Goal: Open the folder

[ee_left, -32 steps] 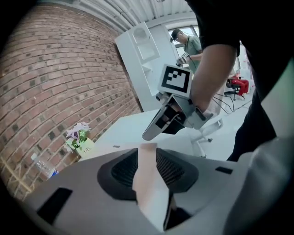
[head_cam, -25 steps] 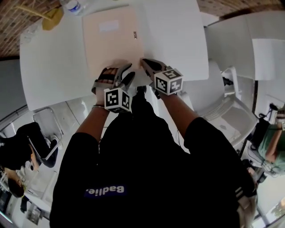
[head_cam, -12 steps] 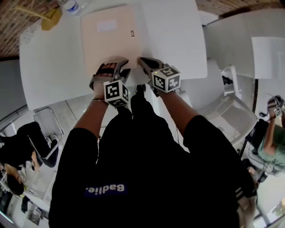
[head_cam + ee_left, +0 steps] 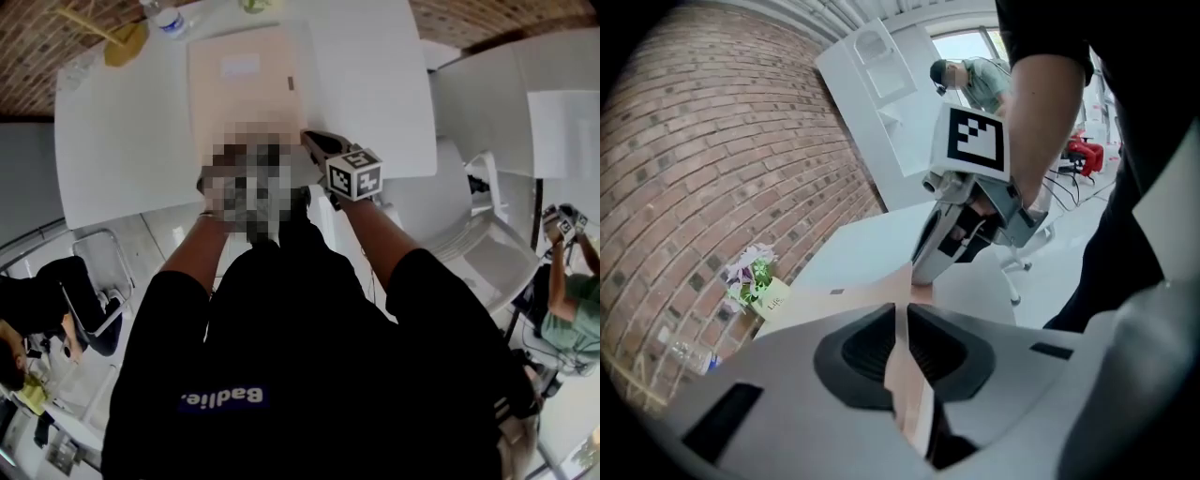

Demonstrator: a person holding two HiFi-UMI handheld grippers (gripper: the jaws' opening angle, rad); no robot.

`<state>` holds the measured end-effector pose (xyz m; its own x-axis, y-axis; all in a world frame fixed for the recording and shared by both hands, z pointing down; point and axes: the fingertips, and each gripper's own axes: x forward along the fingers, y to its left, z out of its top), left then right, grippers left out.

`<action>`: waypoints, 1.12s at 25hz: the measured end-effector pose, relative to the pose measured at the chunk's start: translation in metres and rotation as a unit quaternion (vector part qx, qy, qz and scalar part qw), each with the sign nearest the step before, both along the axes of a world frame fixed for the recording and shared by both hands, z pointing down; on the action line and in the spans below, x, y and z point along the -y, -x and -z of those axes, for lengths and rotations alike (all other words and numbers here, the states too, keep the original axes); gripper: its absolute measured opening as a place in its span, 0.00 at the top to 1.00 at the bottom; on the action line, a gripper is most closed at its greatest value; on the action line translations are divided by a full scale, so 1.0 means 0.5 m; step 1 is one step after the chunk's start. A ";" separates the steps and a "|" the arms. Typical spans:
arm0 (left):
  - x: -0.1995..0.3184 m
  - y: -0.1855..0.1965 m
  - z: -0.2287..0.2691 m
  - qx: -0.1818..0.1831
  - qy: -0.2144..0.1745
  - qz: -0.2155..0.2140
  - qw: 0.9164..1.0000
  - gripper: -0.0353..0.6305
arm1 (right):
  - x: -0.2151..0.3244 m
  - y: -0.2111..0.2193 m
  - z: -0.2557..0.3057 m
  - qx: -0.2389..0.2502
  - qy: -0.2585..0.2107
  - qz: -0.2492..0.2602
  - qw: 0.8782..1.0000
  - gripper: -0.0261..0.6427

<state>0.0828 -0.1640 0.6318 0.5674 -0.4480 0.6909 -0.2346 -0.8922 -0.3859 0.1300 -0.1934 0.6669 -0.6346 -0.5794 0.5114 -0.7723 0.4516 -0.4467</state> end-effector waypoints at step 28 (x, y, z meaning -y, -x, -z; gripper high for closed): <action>0.053 0.393 0.314 -0.476 0.020 0.370 0.798 0.94 | 0.005 -0.010 -0.018 -0.073 0.005 0.024 0.997 0.92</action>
<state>-0.1137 -0.1903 0.4747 0.4339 -0.8920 0.1266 -0.8725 -0.3810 0.3059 0.1352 -0.1957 0.6757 -0.5793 -0.5447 0.6064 -0.8075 0.4852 -0.3355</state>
